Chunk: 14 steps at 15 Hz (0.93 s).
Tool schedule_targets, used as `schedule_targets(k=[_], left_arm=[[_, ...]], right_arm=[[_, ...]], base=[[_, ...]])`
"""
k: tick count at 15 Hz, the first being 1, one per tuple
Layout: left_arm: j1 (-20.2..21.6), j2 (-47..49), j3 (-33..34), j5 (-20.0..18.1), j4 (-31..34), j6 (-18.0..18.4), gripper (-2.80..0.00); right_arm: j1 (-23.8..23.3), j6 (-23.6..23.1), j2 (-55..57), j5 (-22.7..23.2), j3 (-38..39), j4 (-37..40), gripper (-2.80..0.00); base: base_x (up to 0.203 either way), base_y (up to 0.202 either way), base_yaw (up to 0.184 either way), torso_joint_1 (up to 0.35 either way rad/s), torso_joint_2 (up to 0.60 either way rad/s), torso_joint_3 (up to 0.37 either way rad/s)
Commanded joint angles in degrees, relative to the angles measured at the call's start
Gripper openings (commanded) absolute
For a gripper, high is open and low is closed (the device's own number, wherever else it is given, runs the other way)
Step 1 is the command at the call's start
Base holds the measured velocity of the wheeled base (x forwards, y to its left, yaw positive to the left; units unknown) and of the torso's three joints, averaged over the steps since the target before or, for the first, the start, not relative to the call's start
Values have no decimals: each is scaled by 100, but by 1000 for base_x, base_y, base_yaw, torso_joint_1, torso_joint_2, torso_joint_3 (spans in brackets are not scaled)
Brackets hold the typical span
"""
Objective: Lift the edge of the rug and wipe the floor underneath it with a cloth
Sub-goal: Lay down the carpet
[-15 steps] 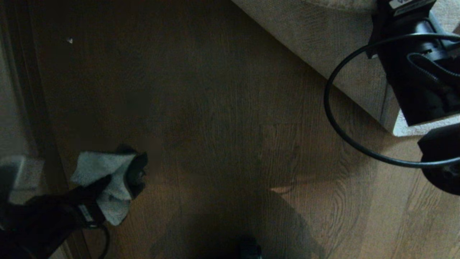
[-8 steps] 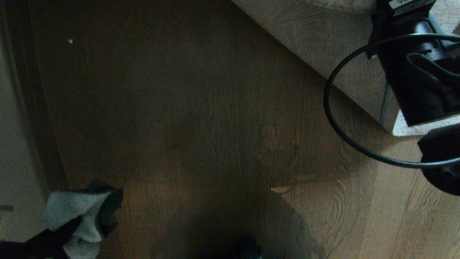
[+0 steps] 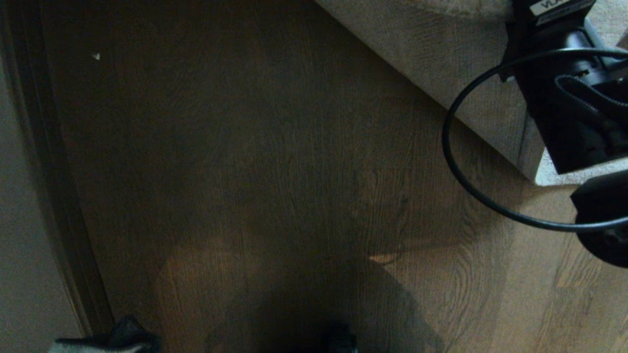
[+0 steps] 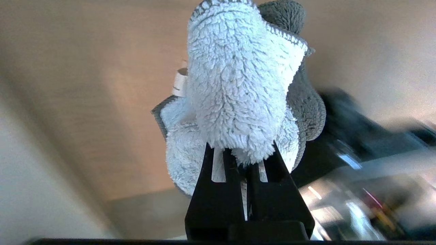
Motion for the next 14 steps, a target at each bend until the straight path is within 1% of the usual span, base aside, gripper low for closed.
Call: schedule_targets(k=[1, 4, 12, 14], left_arm=[[-64, -284, 113, -500, 118, 81, -280], [-90, -283, 113, -495, 111, 66, -280], [-77, -283, 113, -495, 111, 66, -280], [206, -272, 119, -495, 106, 65, -280]], right_arm=[[-3, 19, -12, 21, 20, -274, -280], [-3, 10, -30, 21, 160, -274, -280], [6, 19, -21, 21, 152, -274, -280], [6, 10, -18, 21, 169, -274, -280]], base=[[0, 0, 0, 0, 0, 0], [0, 0, 0, 0, 0, 0], [0, 0, 0, 0, 0, 0], [0, 0, 0, 0, 0, 0]])
